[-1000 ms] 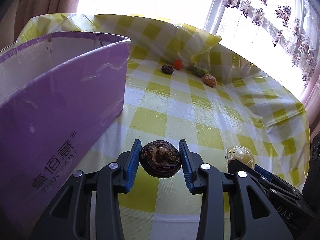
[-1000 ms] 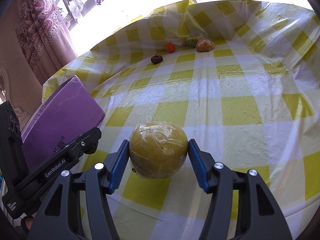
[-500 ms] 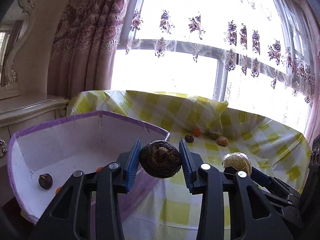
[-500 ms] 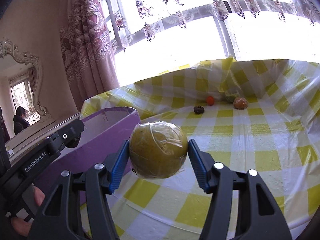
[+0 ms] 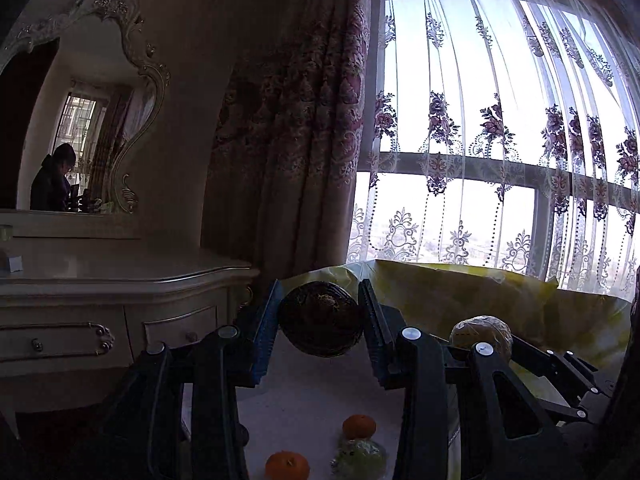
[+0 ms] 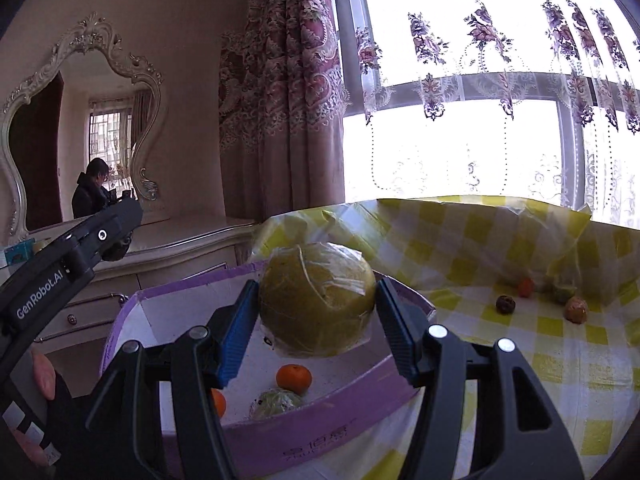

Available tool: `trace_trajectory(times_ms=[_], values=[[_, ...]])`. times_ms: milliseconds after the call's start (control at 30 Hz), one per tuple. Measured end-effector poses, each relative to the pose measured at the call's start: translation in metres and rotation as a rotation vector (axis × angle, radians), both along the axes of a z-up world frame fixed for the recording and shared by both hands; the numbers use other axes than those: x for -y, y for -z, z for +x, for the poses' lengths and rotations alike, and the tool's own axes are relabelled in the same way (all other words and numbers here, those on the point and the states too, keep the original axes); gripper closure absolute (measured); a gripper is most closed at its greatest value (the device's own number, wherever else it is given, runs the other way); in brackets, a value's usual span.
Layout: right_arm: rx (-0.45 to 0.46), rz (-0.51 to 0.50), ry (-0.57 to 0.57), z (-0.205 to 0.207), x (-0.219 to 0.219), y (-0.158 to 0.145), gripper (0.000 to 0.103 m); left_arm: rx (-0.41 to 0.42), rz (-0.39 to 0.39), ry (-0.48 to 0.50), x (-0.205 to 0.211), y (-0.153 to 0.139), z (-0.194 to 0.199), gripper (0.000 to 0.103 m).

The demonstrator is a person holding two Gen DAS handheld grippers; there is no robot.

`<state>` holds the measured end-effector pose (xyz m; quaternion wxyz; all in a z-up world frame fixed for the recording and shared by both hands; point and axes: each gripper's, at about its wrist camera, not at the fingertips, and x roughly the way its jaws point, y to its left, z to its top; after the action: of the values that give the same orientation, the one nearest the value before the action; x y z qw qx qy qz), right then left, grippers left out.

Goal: Organize fruits
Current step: 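Open both grippers to drop the mangosteen and yellow fruit into the box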

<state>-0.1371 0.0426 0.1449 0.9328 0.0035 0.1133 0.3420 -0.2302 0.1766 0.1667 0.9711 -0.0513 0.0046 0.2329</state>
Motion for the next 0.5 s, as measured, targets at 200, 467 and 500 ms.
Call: trace_trajectory(times_ms=[200,467,500], values=[[-0.111,-0.135,-0.065,0.03,-0.04,0.007,0.043,-0.217,-0.042,-0.033,-0.027,0.015,0.033,0.066],[-0.286,-0.464,-0.118,0.058,-0.097,0.04,0.043,-0.562,-0.169,0.021,-0.062,0.043,0.065,0.065],[-0.314,-0.486,-0.127,0.061,-0.102,0.043,0.043,-0.601,-0.205,0.034,-0.068,0.047,0.066,0.065]])
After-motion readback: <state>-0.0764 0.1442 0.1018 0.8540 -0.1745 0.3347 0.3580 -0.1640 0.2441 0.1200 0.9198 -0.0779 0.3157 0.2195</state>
